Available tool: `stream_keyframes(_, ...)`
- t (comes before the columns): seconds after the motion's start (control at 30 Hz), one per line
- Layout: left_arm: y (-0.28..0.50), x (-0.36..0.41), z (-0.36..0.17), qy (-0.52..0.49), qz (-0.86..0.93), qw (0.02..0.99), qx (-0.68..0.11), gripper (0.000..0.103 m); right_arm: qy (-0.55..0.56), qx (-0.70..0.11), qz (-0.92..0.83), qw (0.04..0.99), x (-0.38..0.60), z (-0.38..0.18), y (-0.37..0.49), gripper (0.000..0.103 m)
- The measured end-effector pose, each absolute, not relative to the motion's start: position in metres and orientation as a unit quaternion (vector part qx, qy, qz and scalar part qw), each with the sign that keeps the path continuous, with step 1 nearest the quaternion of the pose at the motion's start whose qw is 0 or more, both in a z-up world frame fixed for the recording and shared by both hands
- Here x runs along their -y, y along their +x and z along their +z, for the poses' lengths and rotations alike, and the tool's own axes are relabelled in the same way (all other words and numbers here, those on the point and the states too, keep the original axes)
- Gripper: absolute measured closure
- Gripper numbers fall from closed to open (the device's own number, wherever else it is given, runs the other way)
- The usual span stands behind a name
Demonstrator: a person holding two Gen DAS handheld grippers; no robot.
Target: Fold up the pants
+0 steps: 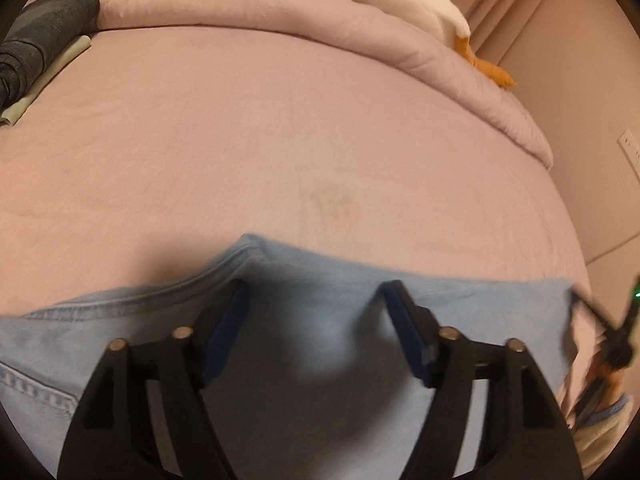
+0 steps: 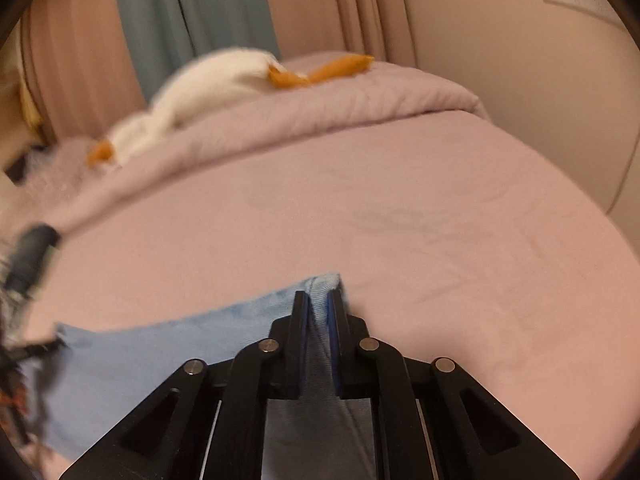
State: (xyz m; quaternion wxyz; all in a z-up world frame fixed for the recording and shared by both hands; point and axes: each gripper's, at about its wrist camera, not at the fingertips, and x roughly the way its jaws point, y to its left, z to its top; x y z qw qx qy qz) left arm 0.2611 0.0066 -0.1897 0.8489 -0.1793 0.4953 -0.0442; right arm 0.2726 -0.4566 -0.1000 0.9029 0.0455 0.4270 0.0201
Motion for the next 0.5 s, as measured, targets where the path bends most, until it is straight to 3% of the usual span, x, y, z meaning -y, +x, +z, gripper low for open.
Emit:
stream_keyframes(0.07, 0.262, -0.009, -0.187, -0.177, -0.052, 0.848, -0.497, 0.03, 0.0, -0.486, -0.003, 0.874, 0.447, -0.135, 0.286, 0.094)
stream_keyframes(0.13, 0.262, -0.019, -0.184, -0.189, -0.056, 0.842, -0.503, 0.038, -0.014, -0.506, -0.021, 0.862, 0.443, -0.154, 0.291, 0.092)
stream_keyframes(0.2, 0.256, -0.033, -0.176, -0.222, -0.066, 0.833, -0.502, 0.038, -0.01, -0.491, -0.039, 0.87, 0.439, -0.142, 0.292, 0.078)
stream_keyframes(0.27, 0.242, -0.049, -0.164, -0.239, -0.071, 0.839, -0.484, 0.038, -0.014, -0.469, -0.057, 0.881, 0.434, -0.126, 0.289, 0.071)
stream_keyframes(0.5, 0.177, -0.095, -0.14, -0.236, -0.045, 0.86, -0.449, 0.038, -0.04, -0.433, 0.076, 0.897, 0.361, -0.091, 0.272, 0.07)
